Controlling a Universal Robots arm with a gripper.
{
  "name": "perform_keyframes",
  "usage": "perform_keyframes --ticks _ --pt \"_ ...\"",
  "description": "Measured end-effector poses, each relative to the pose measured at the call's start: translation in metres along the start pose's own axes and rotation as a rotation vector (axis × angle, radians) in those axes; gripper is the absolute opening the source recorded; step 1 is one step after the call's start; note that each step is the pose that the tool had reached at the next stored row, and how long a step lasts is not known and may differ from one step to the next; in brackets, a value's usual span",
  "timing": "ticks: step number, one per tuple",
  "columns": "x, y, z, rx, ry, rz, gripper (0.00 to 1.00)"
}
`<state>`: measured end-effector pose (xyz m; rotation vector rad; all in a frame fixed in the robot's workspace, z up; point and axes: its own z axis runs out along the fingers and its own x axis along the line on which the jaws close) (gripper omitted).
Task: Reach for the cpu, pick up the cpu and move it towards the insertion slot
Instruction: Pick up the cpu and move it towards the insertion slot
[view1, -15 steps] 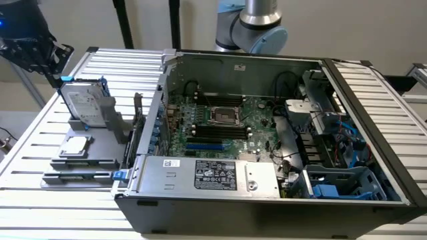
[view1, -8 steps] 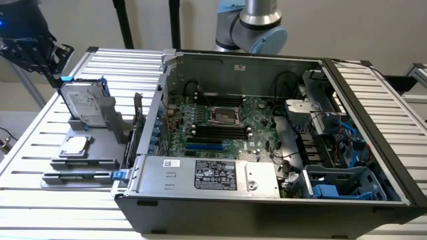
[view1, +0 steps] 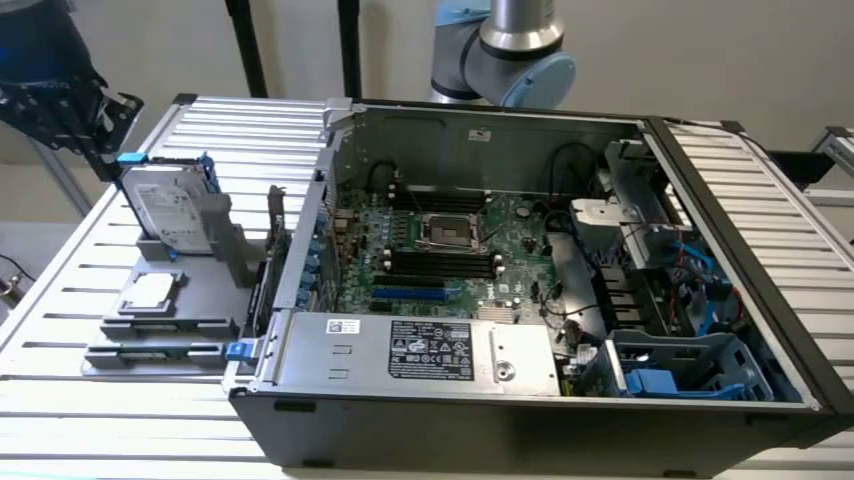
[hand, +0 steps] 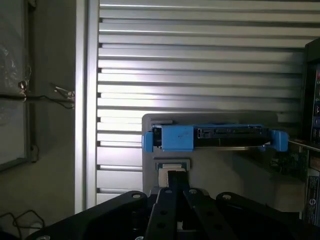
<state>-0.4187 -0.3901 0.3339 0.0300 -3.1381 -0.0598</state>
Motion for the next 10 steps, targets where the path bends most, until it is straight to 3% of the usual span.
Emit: perform_keyframes --ticks 5,10 --pt "0.0 -0.0172 0.0009 0.0 0.0082 0.0 0.11" --pt "0.0 -0.021 0.0021 0.0006 0.0115 0.0 0.11"
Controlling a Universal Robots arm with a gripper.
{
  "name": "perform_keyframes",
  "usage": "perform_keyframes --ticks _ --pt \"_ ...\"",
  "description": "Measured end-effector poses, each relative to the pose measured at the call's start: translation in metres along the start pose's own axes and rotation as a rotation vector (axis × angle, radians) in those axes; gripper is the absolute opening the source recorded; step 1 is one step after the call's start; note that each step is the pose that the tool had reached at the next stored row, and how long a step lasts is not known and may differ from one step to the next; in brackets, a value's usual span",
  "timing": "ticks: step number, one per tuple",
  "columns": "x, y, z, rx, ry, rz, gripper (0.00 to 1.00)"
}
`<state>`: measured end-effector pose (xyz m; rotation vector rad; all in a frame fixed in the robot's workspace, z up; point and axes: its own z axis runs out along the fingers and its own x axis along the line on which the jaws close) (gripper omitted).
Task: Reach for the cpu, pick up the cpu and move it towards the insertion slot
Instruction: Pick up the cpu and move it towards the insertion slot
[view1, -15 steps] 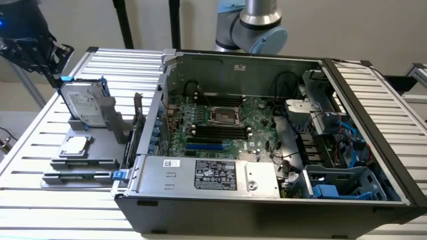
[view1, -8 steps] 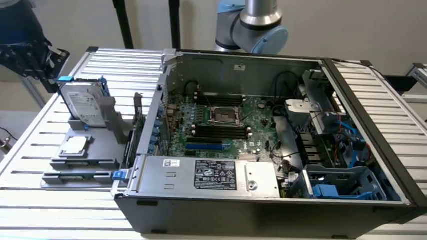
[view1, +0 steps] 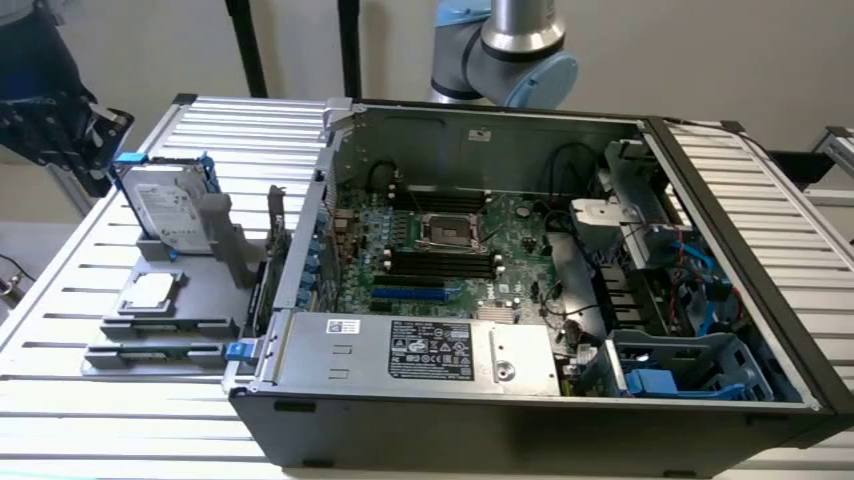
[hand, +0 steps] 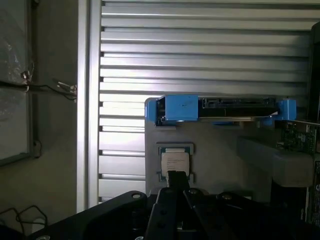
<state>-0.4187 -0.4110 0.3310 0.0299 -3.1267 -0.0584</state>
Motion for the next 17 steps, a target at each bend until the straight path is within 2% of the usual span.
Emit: perform_keyframes --ticks 9,10,11,12,13,15,16,17 --pt "-0.0018 -0.0008 0.0 0.0005 0.0002 -0.005 0.11" --pt "-0.0018 -0.0008 0.0 0.0005 0.0002 -0.005 0.17" --pt "-0.0018 -0.0008 0.0 0.0006 0.0003 -0.005 0.17" --pt "-0.0019 -0.0008 0.0001 0.0006 0.0003 -0.005 0.24" --pt "-0.0019 -0.0008 0.0002 0.0006 0.0004 -0.005 0.24" --pt "-0.0019 -0.0009 0.0011 0.0006 0.0001 -0.005 0.36" --pt "-0.0019 -0.0009 0.0017 0.0011 0.0002 -0.005 0.36" --pt "-0.0019 -0.001 0.0025 0.0017 0.0003 -0.005 0.42"
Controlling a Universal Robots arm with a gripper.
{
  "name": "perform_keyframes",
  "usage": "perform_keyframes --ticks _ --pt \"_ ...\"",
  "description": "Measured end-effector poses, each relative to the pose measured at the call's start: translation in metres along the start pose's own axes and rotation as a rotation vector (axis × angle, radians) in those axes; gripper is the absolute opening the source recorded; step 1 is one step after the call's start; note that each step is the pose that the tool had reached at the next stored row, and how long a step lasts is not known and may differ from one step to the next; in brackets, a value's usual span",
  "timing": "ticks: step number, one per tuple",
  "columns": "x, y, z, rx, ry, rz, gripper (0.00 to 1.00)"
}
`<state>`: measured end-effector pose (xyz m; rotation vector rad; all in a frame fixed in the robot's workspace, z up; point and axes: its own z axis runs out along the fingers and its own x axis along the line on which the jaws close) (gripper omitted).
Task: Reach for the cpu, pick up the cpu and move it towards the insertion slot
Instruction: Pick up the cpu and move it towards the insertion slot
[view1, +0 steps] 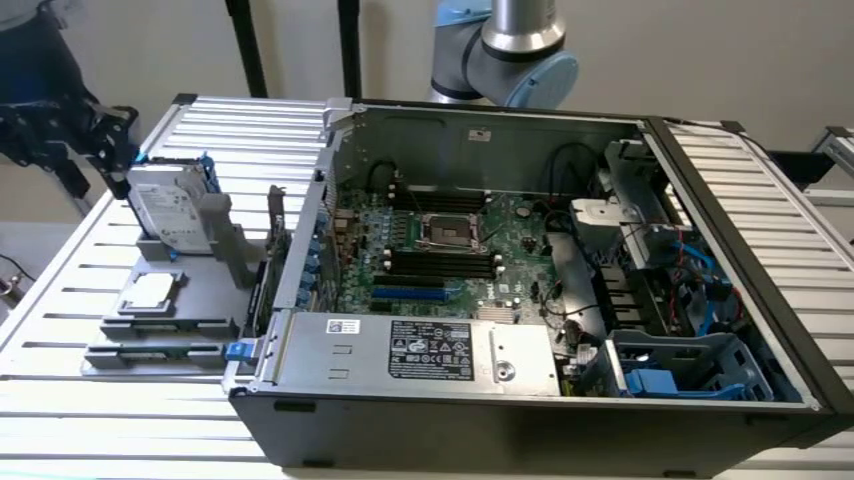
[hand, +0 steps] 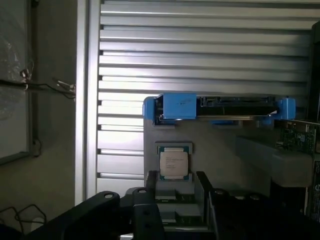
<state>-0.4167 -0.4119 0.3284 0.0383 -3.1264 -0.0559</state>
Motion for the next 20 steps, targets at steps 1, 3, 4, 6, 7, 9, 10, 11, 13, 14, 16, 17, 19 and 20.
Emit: perform_keyframes --ticks 1,3,4,6,7,9,10,11,13,14,16,17,19,20 --pt "0.0 0.0 0.001 0.0009 0.0001 0.0 0.47" --pt "0.0 -0.0001 0.0038 0.003 0.0001 0.0 0.59" --pt "0.0 -0.0002 0.0057 0.0039 0.0001 0.0 0.59" --pt "0.0 -0.0003 0.0094 0.005 0.0 0.0 0.65" --pt "0.0 -0.0004 0.0112 0.0053 0.0001 0.0 0.65" --pt "0.0 -0.0005 0.0148 0.0054 0.0 0.0 0.65" --pt "0.0 -0.0005 0.0165 0.0055 0.0001 0.0 0.65" --pt "0.0 -0.0006 0.0183 0.0055 0.0001 0.0 0.65" --pt "0.0 -0.0008 0.022 0.0056 0.0001 0.0 0.65" --pt "0.0 -0.001 0.0238 0.0056 0.0001 0.0 0.65" --pt "0.0 -0.0017 0.0274 0.0055 0.0001 0.0 0.65" --pt "0.0 -0.0023 0.0293 0.0055 0.0001 0.0 0.65" --pt "0.0 -0.0038 0.0329 0.0055 0.0001 0.0 0.65" --pt "0.0 -0.0047 0.0346 0.0055 0.0001 0.0 0.65"
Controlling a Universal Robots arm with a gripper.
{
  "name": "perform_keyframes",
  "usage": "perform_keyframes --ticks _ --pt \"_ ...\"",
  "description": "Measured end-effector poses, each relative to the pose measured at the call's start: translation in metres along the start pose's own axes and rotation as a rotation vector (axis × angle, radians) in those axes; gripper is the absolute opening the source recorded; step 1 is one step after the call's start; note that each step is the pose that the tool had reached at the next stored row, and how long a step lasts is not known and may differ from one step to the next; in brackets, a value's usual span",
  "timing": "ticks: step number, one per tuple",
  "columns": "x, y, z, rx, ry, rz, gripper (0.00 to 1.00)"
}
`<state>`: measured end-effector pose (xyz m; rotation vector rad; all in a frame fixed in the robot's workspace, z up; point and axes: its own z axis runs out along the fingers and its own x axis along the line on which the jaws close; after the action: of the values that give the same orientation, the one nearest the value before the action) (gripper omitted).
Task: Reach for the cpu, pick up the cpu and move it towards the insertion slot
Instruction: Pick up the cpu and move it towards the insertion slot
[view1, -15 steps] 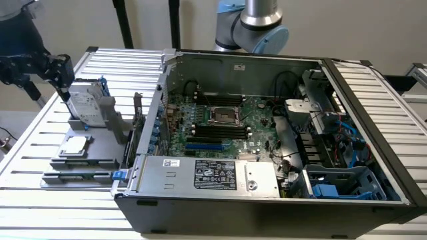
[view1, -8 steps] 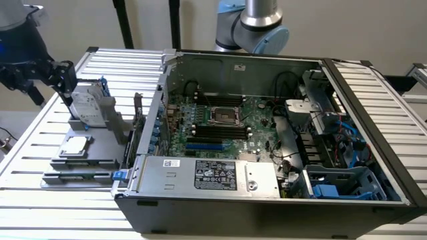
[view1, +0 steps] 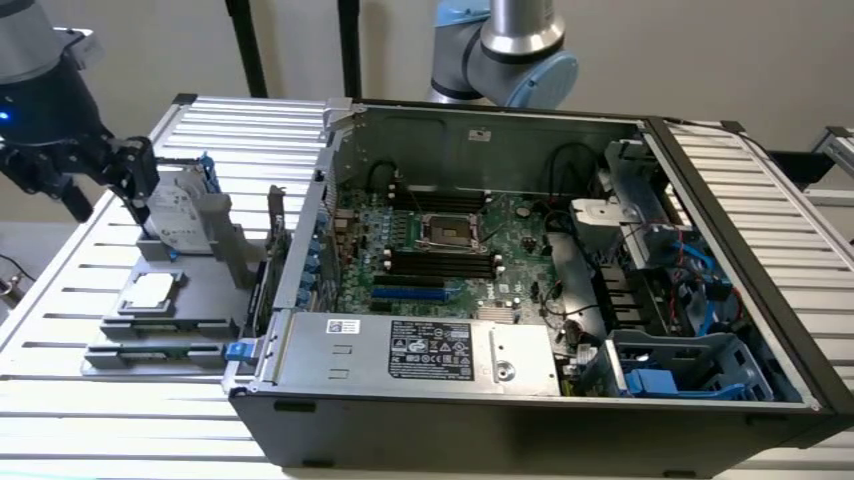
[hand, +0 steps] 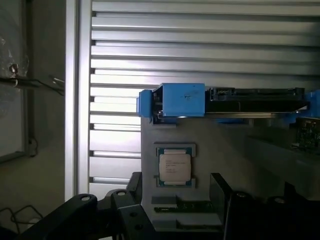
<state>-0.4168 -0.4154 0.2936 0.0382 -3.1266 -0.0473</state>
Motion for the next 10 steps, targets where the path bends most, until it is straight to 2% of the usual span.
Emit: perform_keyframes --ticks 10 --pt "0.0 -0.014 0.0178 0.0 0.0 0.0 0.65"
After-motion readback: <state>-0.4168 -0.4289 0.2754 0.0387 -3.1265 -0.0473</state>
